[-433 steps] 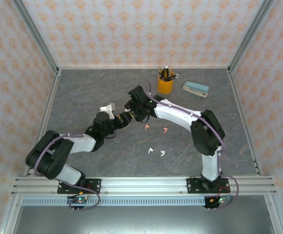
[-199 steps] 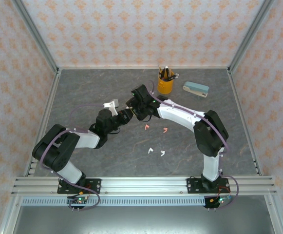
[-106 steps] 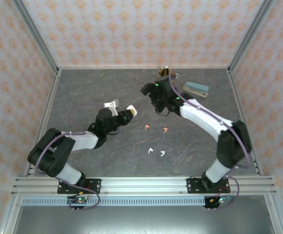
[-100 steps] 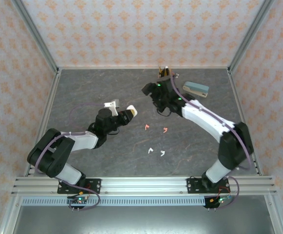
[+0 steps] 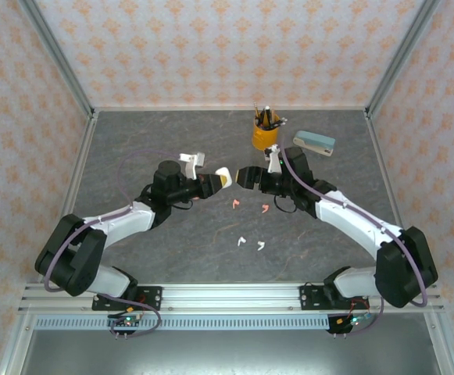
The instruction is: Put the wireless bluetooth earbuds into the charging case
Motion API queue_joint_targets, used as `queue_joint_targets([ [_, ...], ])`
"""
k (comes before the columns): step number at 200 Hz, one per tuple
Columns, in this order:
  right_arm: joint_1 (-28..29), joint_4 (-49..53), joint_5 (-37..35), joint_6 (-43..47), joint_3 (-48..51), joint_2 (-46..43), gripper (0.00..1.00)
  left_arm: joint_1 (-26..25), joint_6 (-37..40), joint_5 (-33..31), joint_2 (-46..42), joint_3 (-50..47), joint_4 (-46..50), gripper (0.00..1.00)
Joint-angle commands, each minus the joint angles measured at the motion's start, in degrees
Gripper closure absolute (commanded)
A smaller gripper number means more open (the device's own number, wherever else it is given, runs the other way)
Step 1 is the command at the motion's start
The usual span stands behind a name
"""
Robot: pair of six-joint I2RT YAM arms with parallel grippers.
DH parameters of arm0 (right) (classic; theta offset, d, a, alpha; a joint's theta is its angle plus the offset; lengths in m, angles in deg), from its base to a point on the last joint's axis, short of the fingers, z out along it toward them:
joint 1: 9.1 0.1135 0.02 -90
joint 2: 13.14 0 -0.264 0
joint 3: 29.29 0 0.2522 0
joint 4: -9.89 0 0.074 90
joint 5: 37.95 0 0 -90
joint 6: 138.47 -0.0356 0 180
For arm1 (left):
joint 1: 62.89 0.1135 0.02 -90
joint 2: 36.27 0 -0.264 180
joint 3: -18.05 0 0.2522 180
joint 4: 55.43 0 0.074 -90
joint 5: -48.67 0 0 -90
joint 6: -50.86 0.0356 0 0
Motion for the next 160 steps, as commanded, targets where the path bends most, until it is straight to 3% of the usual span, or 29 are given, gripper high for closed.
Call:
queue_joint_targets([
  [1,-0.1,-5.8,4.1,2.2,1.2,-0.6,0.18,0.5,1.7,3.5,-2.0,1.9,2.3,1.0],
  [160,0.0,-12.6,8.2,-1.9,0.9,7.5,0.25,-0.3,0.7,4.9,1.1,4.0,1.0,1.0],
])
